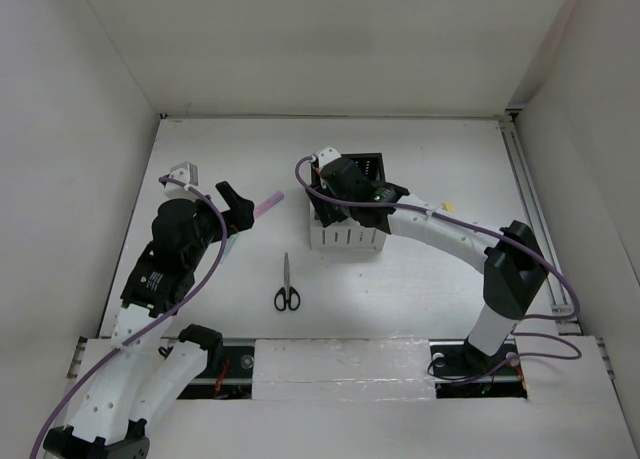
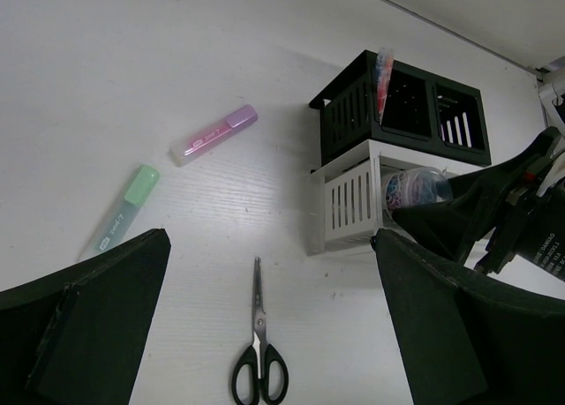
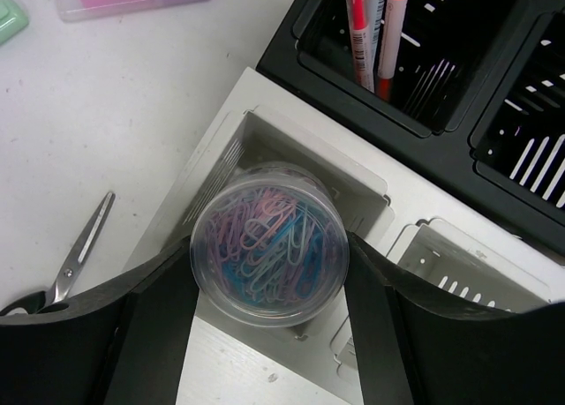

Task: Sort the stationery into containers
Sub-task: Place the stationery in the storage box.

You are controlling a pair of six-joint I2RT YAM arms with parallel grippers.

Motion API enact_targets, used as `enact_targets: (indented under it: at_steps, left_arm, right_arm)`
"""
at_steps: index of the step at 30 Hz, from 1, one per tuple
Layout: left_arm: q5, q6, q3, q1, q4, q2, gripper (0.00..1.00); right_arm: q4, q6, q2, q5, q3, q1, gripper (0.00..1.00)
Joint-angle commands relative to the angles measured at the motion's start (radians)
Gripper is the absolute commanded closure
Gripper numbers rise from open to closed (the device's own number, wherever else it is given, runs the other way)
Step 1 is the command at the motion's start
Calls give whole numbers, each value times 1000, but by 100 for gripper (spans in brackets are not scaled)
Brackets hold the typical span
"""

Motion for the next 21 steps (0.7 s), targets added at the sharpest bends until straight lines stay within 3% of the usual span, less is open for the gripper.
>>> enact_targets:
  at_steps: [1,5,6,8,13,19,21]
  left_arm:
    - [8,-4,24,-4,17,0,0]
    - [8,-4,24,-4,17,0,0]
    - [8,-4,24,-4,17,0,0]
    - [8,-4,24,-4,17,0,0]
    - [8,-4,24,-4,17,0,0]
    - [8,-4,24,-4,17,0,0]
    - [8,-4,24,-4,17,0,0]
  right_arm:
    - [42,8,-28,22,18,8,33]
    - [42,8,-28,31,18,8,26]
    - [33,8,-28,31,18,8,12]
    - [33,17,-37,31,18,8,9]
    - [42,17,-66,41,18,8,7]
    - [27,17,-221,89,18,8,7]
    - [12,7,-279,77,-5,-68,7]
